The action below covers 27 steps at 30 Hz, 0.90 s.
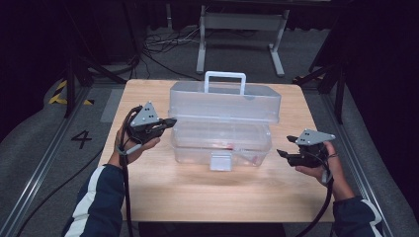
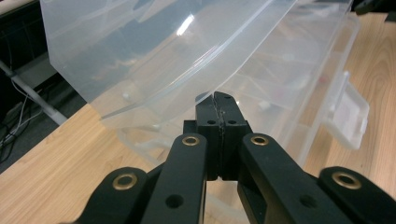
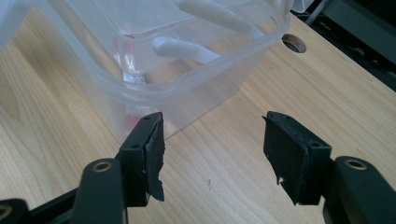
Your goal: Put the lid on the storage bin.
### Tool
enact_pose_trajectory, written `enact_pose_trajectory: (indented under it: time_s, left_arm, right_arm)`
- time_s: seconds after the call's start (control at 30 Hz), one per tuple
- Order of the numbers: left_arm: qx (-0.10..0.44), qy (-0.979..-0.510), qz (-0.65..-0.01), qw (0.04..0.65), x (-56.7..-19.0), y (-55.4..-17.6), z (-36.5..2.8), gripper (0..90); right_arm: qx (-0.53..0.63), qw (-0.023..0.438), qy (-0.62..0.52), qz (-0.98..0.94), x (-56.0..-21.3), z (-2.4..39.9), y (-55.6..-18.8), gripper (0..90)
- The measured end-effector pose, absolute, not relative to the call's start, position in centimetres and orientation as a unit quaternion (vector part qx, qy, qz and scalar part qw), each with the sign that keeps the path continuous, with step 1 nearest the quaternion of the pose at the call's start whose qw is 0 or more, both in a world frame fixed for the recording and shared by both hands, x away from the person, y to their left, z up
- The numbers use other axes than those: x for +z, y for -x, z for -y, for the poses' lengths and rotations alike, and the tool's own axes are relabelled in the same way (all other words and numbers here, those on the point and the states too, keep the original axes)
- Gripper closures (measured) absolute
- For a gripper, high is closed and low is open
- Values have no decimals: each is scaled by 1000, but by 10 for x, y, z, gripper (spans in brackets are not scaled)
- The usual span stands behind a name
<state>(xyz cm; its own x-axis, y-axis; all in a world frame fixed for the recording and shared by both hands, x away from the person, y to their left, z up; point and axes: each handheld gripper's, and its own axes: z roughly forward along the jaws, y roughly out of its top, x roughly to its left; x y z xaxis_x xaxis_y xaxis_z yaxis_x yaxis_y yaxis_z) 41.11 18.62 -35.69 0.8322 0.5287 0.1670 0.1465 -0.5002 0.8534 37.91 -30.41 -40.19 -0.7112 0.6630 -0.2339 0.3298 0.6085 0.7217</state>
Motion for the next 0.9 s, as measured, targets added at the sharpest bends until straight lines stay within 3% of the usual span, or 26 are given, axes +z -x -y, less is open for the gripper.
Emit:
enact_pose_trajectory:
  time_s: [0.9]
  left_arm:
    - [214,-851,-197,437,-375,-394,-188,900]
  right_arm:
    - [319,220,-270,-881,-413,293,-379,371]
